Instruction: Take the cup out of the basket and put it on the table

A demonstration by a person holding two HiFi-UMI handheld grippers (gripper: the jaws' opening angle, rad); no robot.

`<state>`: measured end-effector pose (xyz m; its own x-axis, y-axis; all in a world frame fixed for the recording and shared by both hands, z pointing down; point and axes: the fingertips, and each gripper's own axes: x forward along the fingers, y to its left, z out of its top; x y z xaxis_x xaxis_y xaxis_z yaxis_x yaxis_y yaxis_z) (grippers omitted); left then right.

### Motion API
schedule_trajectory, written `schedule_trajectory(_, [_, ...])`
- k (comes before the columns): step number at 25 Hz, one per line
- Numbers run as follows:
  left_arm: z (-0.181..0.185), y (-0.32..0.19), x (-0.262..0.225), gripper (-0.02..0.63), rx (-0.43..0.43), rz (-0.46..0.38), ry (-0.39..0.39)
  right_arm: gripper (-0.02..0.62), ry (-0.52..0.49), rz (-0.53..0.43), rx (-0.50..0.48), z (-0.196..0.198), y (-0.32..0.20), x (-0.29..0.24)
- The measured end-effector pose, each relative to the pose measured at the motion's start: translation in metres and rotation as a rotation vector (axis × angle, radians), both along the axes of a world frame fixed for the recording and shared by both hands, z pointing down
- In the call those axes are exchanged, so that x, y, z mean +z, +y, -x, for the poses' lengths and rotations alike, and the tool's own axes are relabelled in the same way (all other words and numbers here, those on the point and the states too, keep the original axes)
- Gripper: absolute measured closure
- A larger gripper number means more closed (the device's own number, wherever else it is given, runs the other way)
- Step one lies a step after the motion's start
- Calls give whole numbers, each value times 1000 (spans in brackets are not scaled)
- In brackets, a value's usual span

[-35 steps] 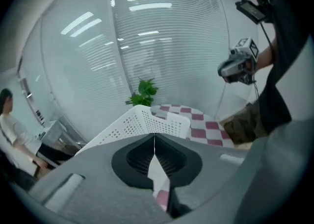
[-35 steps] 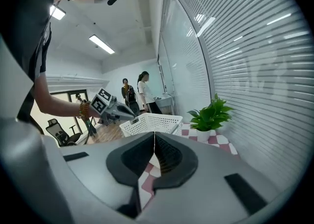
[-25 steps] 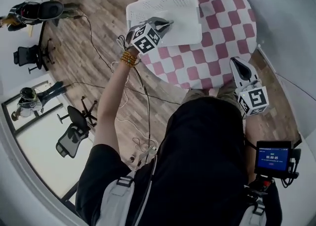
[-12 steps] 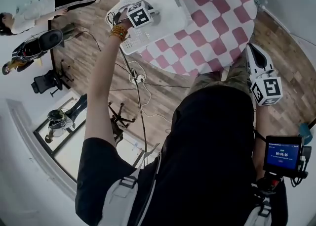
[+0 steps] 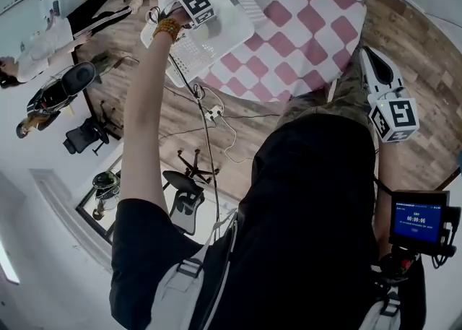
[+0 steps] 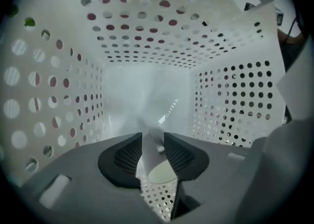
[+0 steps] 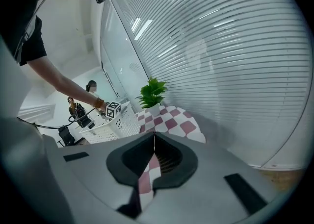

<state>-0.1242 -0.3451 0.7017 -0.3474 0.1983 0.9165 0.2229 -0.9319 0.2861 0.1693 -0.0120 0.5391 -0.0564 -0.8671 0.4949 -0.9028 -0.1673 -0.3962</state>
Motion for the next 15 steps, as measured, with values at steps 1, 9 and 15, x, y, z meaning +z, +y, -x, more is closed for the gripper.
schedule_trajectory(1, [2, 1, 2, 482, -2, 6, -24, 586, -3, 5, 4, -1, 1, 0])
schedule_trajectory(9, [19, 5, 16, 482, -11, 32, -171, 586, -9, 11, -9, -1, 0, -1])
schedule_trajectory(15, [16, 8, 15, 497, 8, 33, -201, 586, -10, 16, -33, -1, -8, -3])
